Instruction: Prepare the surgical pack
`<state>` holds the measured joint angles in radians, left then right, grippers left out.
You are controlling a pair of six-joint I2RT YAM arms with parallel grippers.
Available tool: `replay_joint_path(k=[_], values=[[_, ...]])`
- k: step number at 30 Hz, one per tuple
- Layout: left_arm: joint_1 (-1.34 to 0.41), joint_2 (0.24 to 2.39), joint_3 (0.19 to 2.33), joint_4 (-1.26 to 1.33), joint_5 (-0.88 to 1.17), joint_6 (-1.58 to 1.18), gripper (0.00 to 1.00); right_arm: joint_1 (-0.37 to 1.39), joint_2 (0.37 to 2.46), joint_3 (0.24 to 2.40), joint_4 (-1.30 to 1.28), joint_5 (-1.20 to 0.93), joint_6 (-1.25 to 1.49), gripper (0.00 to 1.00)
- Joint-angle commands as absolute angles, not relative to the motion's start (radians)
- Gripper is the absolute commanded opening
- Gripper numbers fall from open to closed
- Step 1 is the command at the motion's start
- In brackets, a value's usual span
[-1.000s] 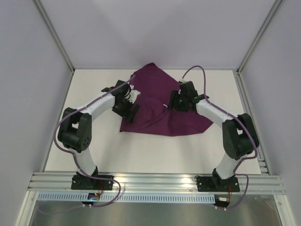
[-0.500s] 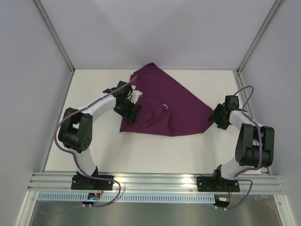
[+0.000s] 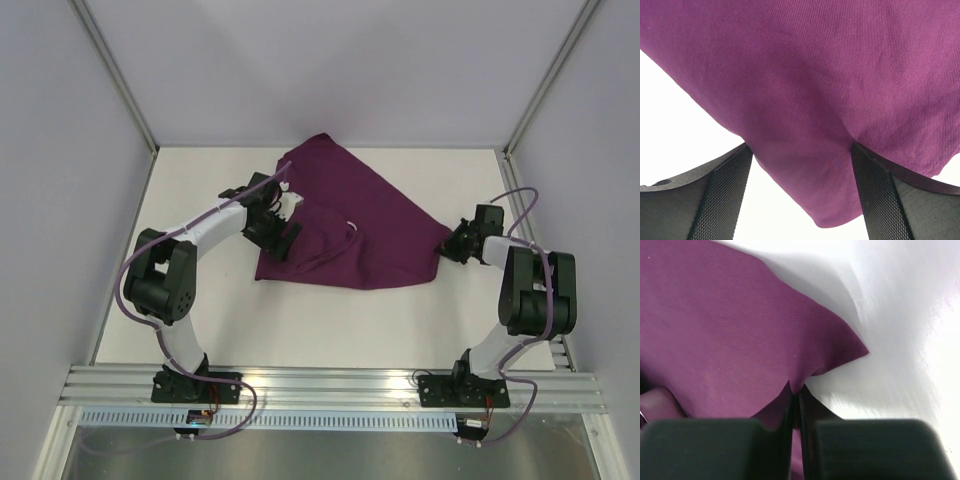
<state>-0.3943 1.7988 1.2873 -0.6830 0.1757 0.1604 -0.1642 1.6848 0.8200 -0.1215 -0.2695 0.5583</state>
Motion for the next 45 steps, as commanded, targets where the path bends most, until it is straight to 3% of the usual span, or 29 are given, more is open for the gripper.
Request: replay_joint_path(k=[1,9,15,30,45], values=[[-0.403,1.773,1.267,-0.670,0.219,0.160,0.87,-0.160,1.671,0.784,-0.150,-0.272,0.587,0.01],[-0.419,1.767,1.236,-0.673,0.274,0.138,0.84,-0.039,1.504,0.879,-0.274,-0.163,0.566,0.00],[-0.419,1.724,1.264,-0.716,0.302,0.143,0.85,0.263,1.440,1.031,-0.339,-0.003,0.597,0.00],[-0.419,1.733,1.270,-0.732,0.377,0.150,0.80,0.742,1.689,1.325,-0.147,0.072,0.814,0.01],[-0.416,1.727,1.266,-0.710,0.367,0.150,0.78,0.779,1.871,1.379,0.054,0.107,1.063,0.00]])
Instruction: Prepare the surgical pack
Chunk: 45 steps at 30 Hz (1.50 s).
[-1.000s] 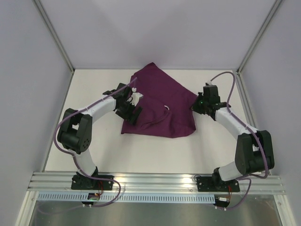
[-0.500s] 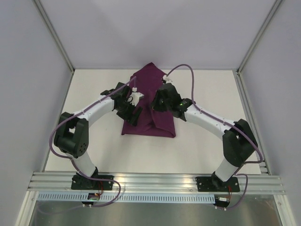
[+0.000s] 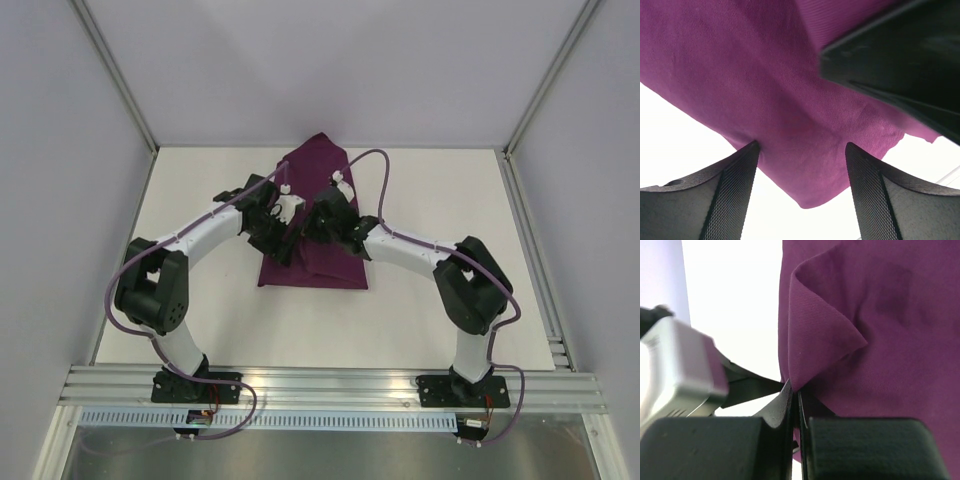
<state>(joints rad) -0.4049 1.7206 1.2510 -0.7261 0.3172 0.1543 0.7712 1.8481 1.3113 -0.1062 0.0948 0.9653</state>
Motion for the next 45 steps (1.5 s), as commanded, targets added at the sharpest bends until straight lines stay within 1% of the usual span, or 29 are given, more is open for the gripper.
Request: replay_joint_path(k=[1,8,9,12,13,14,15,18,21,26,33,37,39,45], values=[[-0.416,1.727,1.266,-0.710,0.367,0.150,0.77,0.779,1.878,1.388,0.060,0.106,1.072,0.00],[-0.408,1.713,1.267,-0.707,0.377,0.152,0.78,0.787,1.936,1.339,0.113,0.126,1.209,0.00],[-0.407,1.715,1.267,-0.707,0.380,0.150,0.78,0.784,1.948,1.330,0.153,0.109,1.245,0.00],[-0.405,1.713,1.266,-0.710,0.385,0.155,0.78,0.790,2.002,1.360,0.153,0.074,1.256,0.00],[-0.403,1.710,1.267,-0.712,0.385,0.153,0.78,0.790,2.012,1.379,0.118,0.077,1.246,0.02],[-0.402,1.706,1.269,-0.719,0.387,0.155,0.79,0.790,2.022,1.378,0.103,0.080,1.247,0.06],[-0.394,1.701,1.272,-0.726,0.385,0.158,0.79,0.787,2.023,1.368,0.103,0.083,1.249,0.18],[-0.371,1.675,1.293,-0.768,0.385,0.170,0.82,0.788,2.010,1.358,0.120,0.084,1.201,0.41],[-0.347,1.638,1.324,-0.830,0.385,0.195,0.83,0.784,1.991,1.393,0.084,0.068,1.122,0.53],[-0.310,1.559,1.393,-0.934,0.377,0.215,0.85,0.784,1.931,1.405,0.081,0.040,1.059,0.57],[-0.264,1.528,1.460,-0.969,0.364,0.206,0.87,0.758,1.826,1.323,0.094,0.055,1.065,0.57],[-0.265,1.595,1.489,-0.945,0.385,0.175,0.87,0.727,1.763,1.267,0.097,0.046,1.049,0.58],[-0.264,1.656,1.508,-0.924,0.379,0.150,0.91,0.710,1.720,1.246,0.088,0.043,1.034,0.58],[-0.259,1.825,1.568,-0.867,0.289,0.138,0.91,0.650,1.603,1.157,-0.049,0.063,0.904,0.59]])
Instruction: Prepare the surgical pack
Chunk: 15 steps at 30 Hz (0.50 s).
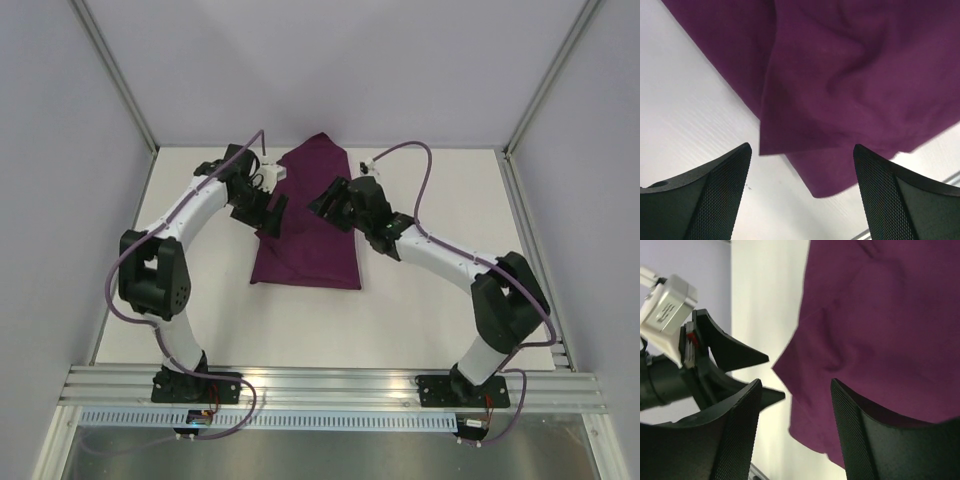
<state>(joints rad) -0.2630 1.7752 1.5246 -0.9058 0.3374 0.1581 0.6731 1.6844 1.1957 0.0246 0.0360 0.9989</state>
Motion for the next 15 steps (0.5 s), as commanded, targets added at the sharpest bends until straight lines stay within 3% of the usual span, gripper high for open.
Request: replay_joint_path(k=[1,4,8,10,12,15], values=[[-0.255,1.841,1.568,-0.858,0.246,0.134,0.91,0.644,1.586,1.144,-0.075,0.078,0.882,0.61],[-0.221,1.896,1.556,-0.830,0.230,0.118,0.84,0.624,1.546,1.106,-0.178,0.161,0.767,0.65],[-0.212,1.921,1.514,-0.786,0.282,0.126,0.51,0.559,1.577,1.043,-0.196,0.088,0.675,0.69],[-0.212,1.924,1.493,-0.775,0.320,0.129,0.37,0.511,1.609,1.005,-0.142,-0.019,0.676,0.67],[-0.213,1.924,1.473,-0.767,0.357,0.132,0.31,0.491,1.629,0.947,-0.092,-0.080,0.684,0.65],[-0.212,1.934,1.456,-0.755,0.362,0.133,0.08,0.489,1.666,0.907,-0.011,-0.182,0.675,0.61]])
